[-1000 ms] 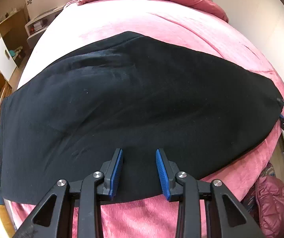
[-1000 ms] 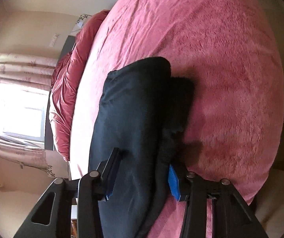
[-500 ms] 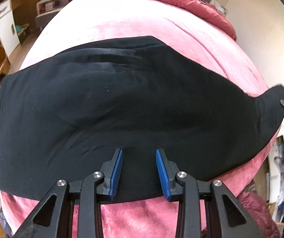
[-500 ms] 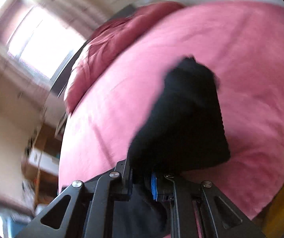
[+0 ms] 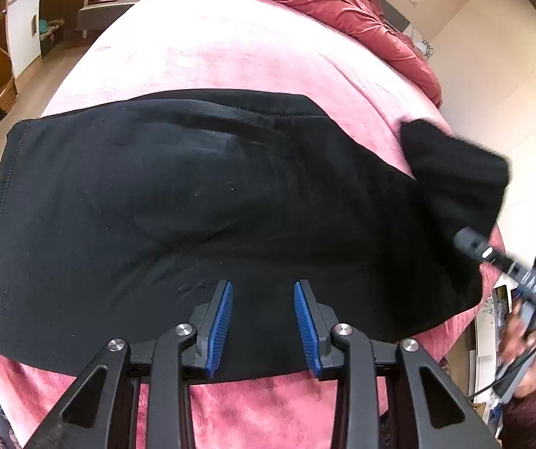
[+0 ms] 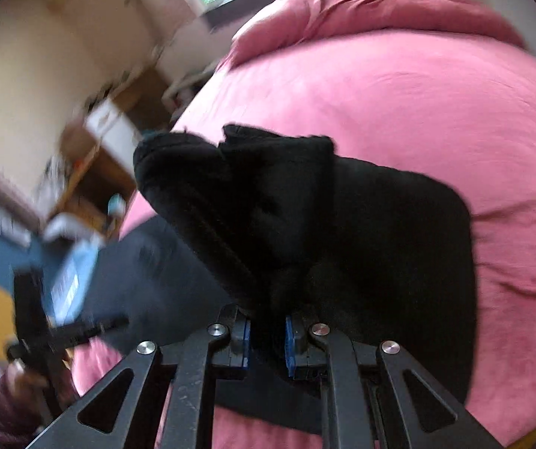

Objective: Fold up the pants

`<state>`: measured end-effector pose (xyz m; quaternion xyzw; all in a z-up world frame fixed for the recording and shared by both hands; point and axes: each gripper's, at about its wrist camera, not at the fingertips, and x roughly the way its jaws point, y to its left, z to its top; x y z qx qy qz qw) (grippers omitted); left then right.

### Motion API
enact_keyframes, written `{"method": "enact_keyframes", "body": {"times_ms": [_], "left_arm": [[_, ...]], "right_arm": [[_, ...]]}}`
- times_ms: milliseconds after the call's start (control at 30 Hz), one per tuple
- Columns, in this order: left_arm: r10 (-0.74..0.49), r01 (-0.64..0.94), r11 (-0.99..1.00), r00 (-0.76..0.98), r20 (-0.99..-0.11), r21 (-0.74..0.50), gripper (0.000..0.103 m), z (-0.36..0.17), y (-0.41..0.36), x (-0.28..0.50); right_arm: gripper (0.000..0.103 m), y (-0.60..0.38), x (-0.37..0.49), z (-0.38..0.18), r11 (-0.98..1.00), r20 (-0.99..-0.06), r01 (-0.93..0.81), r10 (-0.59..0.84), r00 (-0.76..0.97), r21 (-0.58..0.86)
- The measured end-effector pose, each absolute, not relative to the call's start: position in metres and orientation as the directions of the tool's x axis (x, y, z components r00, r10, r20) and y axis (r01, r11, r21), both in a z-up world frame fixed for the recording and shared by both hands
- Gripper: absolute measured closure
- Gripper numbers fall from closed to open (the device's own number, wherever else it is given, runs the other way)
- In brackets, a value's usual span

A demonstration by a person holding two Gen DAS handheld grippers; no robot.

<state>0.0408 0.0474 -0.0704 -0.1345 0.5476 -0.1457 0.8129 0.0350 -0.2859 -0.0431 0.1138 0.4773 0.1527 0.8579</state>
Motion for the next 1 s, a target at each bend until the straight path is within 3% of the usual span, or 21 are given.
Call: {"method": "enact_keyframes", "body": {"times_ms": [400,500,567,633,733,1000], "left_arm": [[-0.58,0.14,0.813,0.275,-0.767,-0.564,0.064,-0.06,0.034,0.053],[-0.656,0.094,0.749,0.238,-0.716,-0.655,0.049,-0.063,0.032,0.064],[-0.689,0.074,0.717,0.227,-0.689,-0.693,0.044,-0.063,0.031,0.066],[-0.713,0.047,0.69,0.216,-0.667,-0.723,0.043,-0.065,0.032,0.07],[-0.72,0.02,0.681,0.2,-0.665,-0.732,0.035,-0.07,0.034,0.08],[-0.683,0.01,0.725,0.141,-0.717,-0.688,0.036,-0.088,0.008,0.087]], "right_arm": [[0.089,-0.205,0.014,-0.096,0.94,-0.875,-0.336,0.212,0.435,0.061],[0.083,-0.204,0.011,-0.097,0.938,-0.868,-0.344,0.212,0.449,0.051],[0.068,-0.209,0.004,-0.089,0.93,-0.861,-0.353,0.261,0.436,0.104],[0.036,-0.216,-0.002,-0.083,0.91,-0.846,-0.364,0.346,0.405,0.198],[0.033,-0.225,-0.011,-0.077,0.893,-0.828,-0.367,0.402,0.392,0.26],[0.033,-0.298,-0.05,-0.065,0.939,-0.835,-0.174,0.344,0.429,0.298]]}}
